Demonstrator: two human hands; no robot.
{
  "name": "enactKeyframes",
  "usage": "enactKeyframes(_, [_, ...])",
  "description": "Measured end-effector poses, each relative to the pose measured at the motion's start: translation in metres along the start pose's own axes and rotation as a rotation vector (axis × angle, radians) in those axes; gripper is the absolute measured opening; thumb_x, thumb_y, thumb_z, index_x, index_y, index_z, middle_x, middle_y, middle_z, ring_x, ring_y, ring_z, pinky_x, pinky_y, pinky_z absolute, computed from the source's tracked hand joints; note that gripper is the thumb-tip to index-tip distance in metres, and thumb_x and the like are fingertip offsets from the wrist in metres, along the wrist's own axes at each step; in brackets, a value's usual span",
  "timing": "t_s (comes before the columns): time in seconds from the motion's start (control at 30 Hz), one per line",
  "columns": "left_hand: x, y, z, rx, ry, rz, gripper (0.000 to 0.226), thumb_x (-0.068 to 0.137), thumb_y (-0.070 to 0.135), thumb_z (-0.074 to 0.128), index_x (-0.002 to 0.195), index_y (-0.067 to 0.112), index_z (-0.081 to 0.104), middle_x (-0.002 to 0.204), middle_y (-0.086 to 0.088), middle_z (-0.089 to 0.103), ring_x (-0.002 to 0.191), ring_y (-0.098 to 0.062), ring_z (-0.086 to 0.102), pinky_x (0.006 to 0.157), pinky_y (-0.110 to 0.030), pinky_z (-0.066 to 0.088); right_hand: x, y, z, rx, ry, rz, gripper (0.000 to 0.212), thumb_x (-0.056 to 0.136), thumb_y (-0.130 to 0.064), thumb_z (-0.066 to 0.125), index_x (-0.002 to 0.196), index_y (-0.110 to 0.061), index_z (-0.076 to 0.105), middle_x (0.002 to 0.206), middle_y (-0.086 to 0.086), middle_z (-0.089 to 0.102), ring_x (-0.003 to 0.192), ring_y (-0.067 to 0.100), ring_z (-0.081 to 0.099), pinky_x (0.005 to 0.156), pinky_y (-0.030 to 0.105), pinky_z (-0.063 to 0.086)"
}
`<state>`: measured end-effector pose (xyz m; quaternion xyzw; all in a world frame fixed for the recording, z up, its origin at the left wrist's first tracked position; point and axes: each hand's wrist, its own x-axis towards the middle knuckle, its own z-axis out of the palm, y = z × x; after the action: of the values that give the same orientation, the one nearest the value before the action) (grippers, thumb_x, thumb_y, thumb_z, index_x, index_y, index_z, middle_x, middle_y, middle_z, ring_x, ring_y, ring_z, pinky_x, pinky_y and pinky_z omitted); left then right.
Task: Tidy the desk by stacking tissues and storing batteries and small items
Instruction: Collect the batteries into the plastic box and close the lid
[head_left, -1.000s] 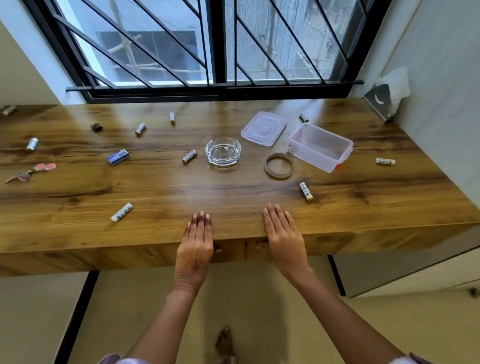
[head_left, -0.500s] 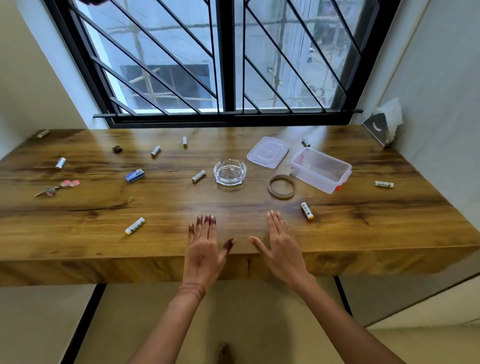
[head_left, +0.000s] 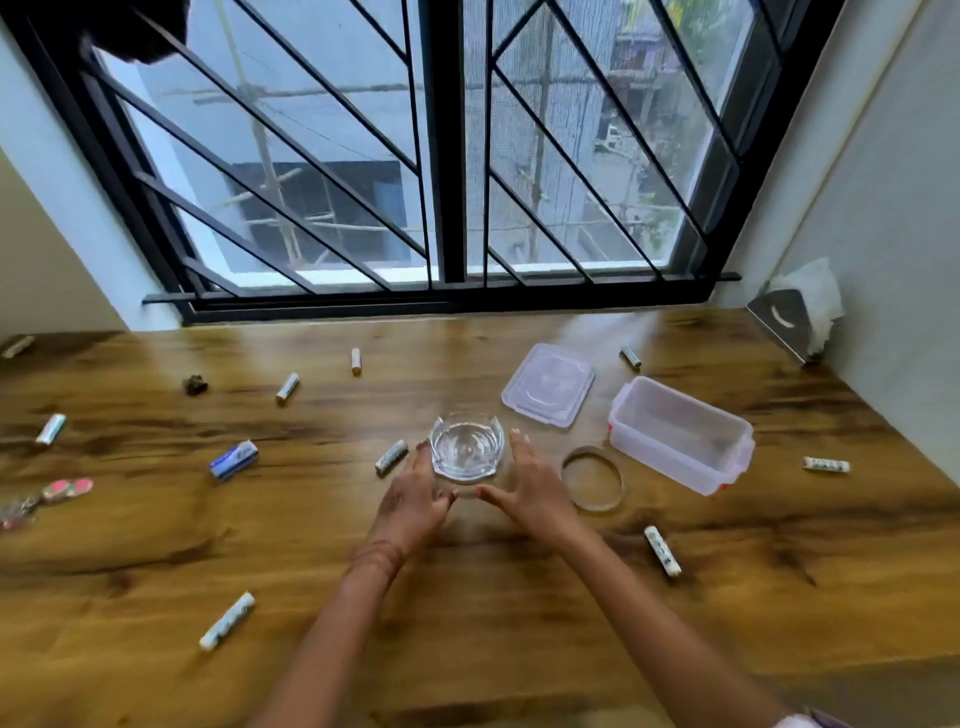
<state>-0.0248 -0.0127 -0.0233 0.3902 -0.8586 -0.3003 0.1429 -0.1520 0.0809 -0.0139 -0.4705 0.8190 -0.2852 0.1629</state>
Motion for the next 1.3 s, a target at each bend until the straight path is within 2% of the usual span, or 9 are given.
enactKeyframes(0.3, [0.024,-0.021,0.004,-0.074,0.042,0.015,0.074,0.078,0.011,0.070,0.142,0.010,0.034,0.136,-0.006,0.052,0.125,-0.017,0.047,0.094,0.000,0.016,0.028,0.011,0.027,0.034,0.066,0.039,0.087,0.078,-0.032,0.071,0.146,-0.010,0.021,0.152,0.005,0.028,0.142,0.014,0.020,0.111,0.020,0.017])
enactKeyframes(0.4, [0.023,-0.019,0.004,-0.088,0.105,0.001,0.070,0.074,0.007,0.073,0.137,0.007,0.043,0.130,-0.010,0.058,0.120,-0.020,0.052,0.092,0.000,0.017,0.027,0.012,0.030,0.062,0.090,0.052,0.083,0.077,-0.027,0.072,0.145,-0.011,0.027,0.149,0.005,0.034,0.139,0.014,0.028,0.110,0.020,0.021])
enactKeyframes(0.5, [0.023,-0.011,-0.002,-0.132,0.134,0.006,0.070,0.071,0.007,0.076,0.134,0.009,0.047,0.127,-0.007,0.060,0.113,-0.007,0.049,0.091,0.000,0.023,0.027,0.008,0.022,0.095,0.101,0.053,0.083,0.076,-0.027,0.073,0.144,-0.012,0.028,0.148,0.004,0.037,0.137,0.014,0.031,0.109,0.020,0.023])
enactKeyframes(0.6, [0.031,-0.001,-0.010,-0.139,0.164,0.016,0.076,0.067,0.016,0.080,0.135,0.013,0.046,0.128,-0.005,0.058,0.115,-0.012,0.056,0.096,-0.016,0.038,0.024,0.002,0.001,0.089,0.189,0.019,0.086,0.073,-0.034,0.075,0.143,-0.014,0.029,0.144,0.003,0.042,0.133,0.014,0.039,0.105,0.018,0.027])
enactKeyframes(0.77, [0.068,0.044,-0.023,-0.226,0.185,0.155,0.079,0.058,0.017,0.086,0.129,0.008,0.052,0.127,-0.006,0.056,0.118,-0.013,0.052,0.093,-0.005,0.033,0.030,0.000,-0.060,0.162,0.323,0.051,0.090,0.066,-0.036,0.080,0.141,-0.022,0.033,0.127,-0.008,0.052,0.118,0.008,0.047,0.090,0.004,0.025])
enactKeyframes(0.87, [0.096,0.085,-0.017,-0.294,0.188,0.225,0.075,0.057,0.017,0.087,0.126,0.008,0.056,0.124,-0.006,0.058,0.111,-0.001,0.053,0.090,-0.005,0.039,0.045,0.016,-0.103,0.159,0.373,0.094,0.094,0.059,-0.035,0.085,0.139,-0.017,0.039,0.123,0.006,0.055,0.117,0.018,0.048,0.092,0.011,0.030])
enactKeyframes(1.0, [0.129,0.145,0.005,-0.413,0.189,0.289,0.070,0.055,0.024,0.088,0.120,0.016,0.062,0.115,-0.002,0.063,0.080,0.033,0.045,0.072,0.004,0.039,0.061,0.046,-0.162,0.227,0.416,0.140,0.095,0.049,-0.035,0.089,0.133,-0.022,0.047,0.103,-0.002,0.054,0.100,0.017,0.055,0.087,0.025,0.045])
enactKeyframes(1.17, [0.172,0.217,0.058,-0.410,0.152,0.361,0.067,0.059,0.032,0.084,0.121,0.020,0.061,0.110,-0.004,0.066,0.088,0.015,0.057,0.083,-0.025,0.054,0.084,0.117,-0.229,0.328,0.414,0.186,0.091,0.049,-0.015,0.090,0.131,-0.017,0.051,0.113,-0.009,0.059,0.104,0.005,0.055,0.085,0.006,0.041])
enactKeyframes(1.3, [0.207,0.261,0.116,-0.395,0.106,0.385,0.056,0.066,0.023,0.081,0.119,0.016,0.064,0.114,-0.003,0.065,0.103,-0.004,0.062,0.084,-0.024,0.053,0.102,0.185,-0.265,0.374,0.403,0.293,0.095,0.045,-0.012,0.091,0.131,-0.016,0.050,0.124,-0.004,0.059,0.112,0.010,0.054,0.100,0.025,0.043])
